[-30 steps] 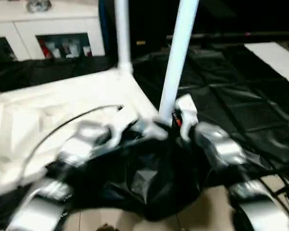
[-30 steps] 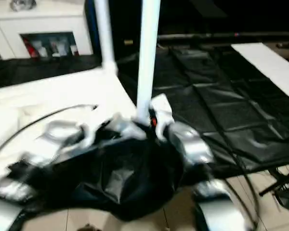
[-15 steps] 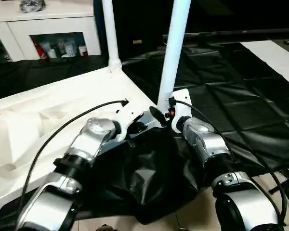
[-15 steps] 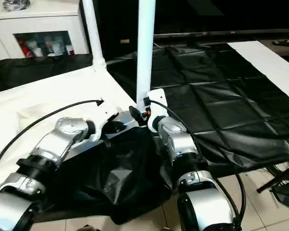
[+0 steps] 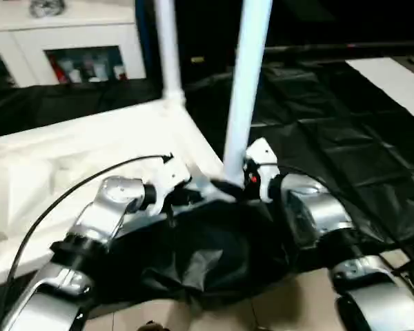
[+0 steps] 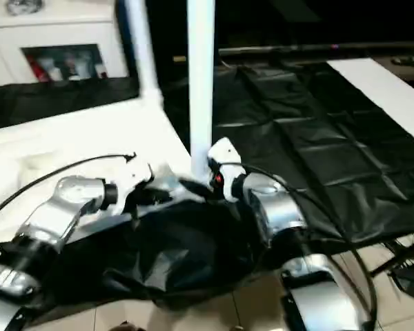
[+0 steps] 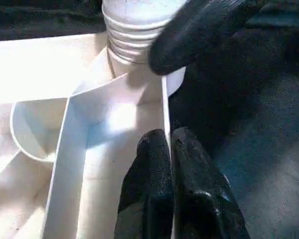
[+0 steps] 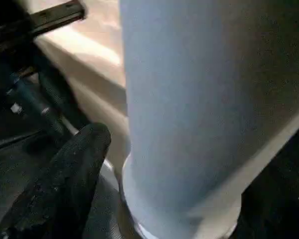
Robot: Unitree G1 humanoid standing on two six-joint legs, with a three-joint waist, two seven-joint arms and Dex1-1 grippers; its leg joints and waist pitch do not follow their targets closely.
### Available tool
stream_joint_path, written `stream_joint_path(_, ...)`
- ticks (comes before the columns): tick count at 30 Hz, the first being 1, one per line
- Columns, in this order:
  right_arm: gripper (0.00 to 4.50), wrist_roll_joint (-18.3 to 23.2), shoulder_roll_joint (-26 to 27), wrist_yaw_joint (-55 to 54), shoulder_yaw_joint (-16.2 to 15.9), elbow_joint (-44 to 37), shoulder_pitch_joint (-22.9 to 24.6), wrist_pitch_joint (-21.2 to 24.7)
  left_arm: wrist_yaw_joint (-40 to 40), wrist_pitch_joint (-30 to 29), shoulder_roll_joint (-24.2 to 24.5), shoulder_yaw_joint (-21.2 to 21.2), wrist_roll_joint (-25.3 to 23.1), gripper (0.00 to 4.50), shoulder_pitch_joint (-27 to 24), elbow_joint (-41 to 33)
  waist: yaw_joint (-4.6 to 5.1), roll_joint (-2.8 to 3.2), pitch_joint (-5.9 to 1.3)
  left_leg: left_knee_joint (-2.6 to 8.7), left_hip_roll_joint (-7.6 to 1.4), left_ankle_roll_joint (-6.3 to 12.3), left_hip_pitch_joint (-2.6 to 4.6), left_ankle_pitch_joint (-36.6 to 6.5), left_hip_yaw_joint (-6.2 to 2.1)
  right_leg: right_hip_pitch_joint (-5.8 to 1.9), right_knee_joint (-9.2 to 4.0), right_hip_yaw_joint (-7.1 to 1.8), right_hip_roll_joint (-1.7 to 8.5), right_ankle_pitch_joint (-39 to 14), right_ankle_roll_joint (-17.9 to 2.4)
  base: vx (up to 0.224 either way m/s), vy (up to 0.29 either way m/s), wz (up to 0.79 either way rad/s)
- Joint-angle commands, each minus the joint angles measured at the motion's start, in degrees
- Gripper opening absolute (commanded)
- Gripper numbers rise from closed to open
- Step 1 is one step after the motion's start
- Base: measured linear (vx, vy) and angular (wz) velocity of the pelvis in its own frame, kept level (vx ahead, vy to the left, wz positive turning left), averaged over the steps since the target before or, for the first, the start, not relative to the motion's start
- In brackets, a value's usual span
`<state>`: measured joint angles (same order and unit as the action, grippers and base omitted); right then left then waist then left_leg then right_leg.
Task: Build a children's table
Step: Rotate leg to tighten
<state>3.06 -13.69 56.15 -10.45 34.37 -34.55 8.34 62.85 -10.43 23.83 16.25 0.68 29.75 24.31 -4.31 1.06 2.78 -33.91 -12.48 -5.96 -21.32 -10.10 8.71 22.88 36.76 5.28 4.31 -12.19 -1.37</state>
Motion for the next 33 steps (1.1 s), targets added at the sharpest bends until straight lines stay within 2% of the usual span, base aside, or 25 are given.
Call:
stream_joint_path(1, 3.89, 1.91, -1.07, 5.16, -2.05, -3.59, 0.79, 0.58, 3.98, 2.43, 0.93, 0.89, 1.9, 0.0, 0.25, -3.83, -0.21, 0.21, -3.93, 3.35, -0.68, 3.77, 0.33, -7.87, 0.68, -3.74, -4.24, -3.22, 3.4, -0.72, -13.52, 0.0, 0.0, 0.0)
stream_joint_path(7, 3.89, 2.02, -3.15, 9.0, -2.64, -5.55, 1.69, 0.91, 7.59, 3.22, 3.3, 0.91, 2.4, 0.0, -0.91, -4.7, -0.74, 0.11, -3.82, 3.47, -0.71, 3.21, 0.43, -8.66, 0.71, -3.51, -4.41, -3.18, 3.32, -3.02, -13.14, 0.0, 0.0, 0.0)
stream_joint_path(16, 2.98, 3.05, -3.36, 11.17, -3.56, -7.67, 2.89, 2.57, 9.15, 2.26, 4.34, 1.26, 2.91, 0.0, -1.82, -5.93, -0.85, -0.1, -3.9, 3.43, -0.67, 3.13, 0.31, -7.46, 0.7, -3.59, -4.22, -3.21, 3.33, -1.93, -12.76, 0.0, 0.0, 0.0)
stream_joint_path(20, 2.7, 2.86, -2.98, 10.74, -3.61, -7.71, 3.18, 2.77, 8.55, 2.3, 4.18, 1.27, 2.72, 0.0, -1.96, -5.88, -0.84, -0.1, -3.83, 3.5, -0.65, 2.79, 0.34, -8.23, 0.69, -3.54, -4.4, -3.18, 3.38, -3.72, -12.5, 0.0, 0.0, 0.0)
stream_joint_path(24, 2.62, 2.31, 0.31, 3.76, -1.83, -4.96, 2.96, 3.73, 2.65, 0.28, 1.21, -0.31, 1.76, 0.0, -0.42, -3.8, -0.69, -0.14, -3.8, 3.55, -0.61, 2.32, 0.32, -7.93, 0.69, -3.55, -4.39, -3.23, 3.36, -3.73, -12.38, 0.0, 0.0, 0.0)
stream_joint_path(27, 2.61, 2.48, 3.12, -1.45, -0.09, -2.17, 2.16, 4.56, -0.67, -1.01, -0.69, -1.11, 1.44, 0.0, 0.77, -2.62, -0.46, -0.13, -3.65, 3.67, -0.48, 1.42, 0.43, -9.02, 0.67, -3.43, -4.73, -3.23, 3.44, -6.42, -12.08, 0.0, 0.0, 0.0)
stream_joint_path(29, 2.61, 2.6, 8.27, -11.14, 2.72, 3.95, -0.22, 5.07, -8.33, -2.92, -4.22, -2.24, -0.27, 0.0, 3.33, 0.33, -0.34, 0.25, -3.76, 3.69, -0.47, 0.43, 0.57, -9.55, 0.57, -3.4, -4.73, -3.28, 3.47, -7.82, -11.54, 0.0, 0.0, 0.0)
stream_joint_path(30, 2.61, 2.6, 8.27, -11.14, 2.72, 3.95, -0.22, 5.07, -8.33, -2.92, -4.22, -2.24, -0.27, 0.0, 3.33, 0.33, -0.1, 0.17, -3.63, 3.73, -0.41, 0.23, 0.53, -9.57, 0.65, -3.29, -4.91, -3.34, 3.42, -7.96, -11.51, 0.0, 0.0, 0.0)
stream_joint_path(31, 2.61, 2.78, 11.22, -16.58, 4.1, 7.43, -1.86, 4.96, -13.43, -3.9, -6.32, -2.65, -1.69, 0.0, 5.08, 2.73, -0.11, 0.27, -3.75, 3.7, -0.38, -0.16, 0.6, -9.69, 0.6, -3.36, -4.85, -3.31, 3.46, -8.13, -11.43, 0.0, 0.0, 0.0)
stream_joint_path(33, 2.6, 3.17, 13.95, -21.82, 5.58, 10.74, -3.6, 4.72, -17.56, -5.08, -8.22, -2.98, -2.6, 0.0, 6.58, 4.85, 0.05, 0.3, -3.72, 3.71, -0.33, -0.56, 0.7, -10.0, 0.6, -3.25, -4.91, -3.32, 3.41, -8.29, -11.39, 0.0, 0.0, 0.0)
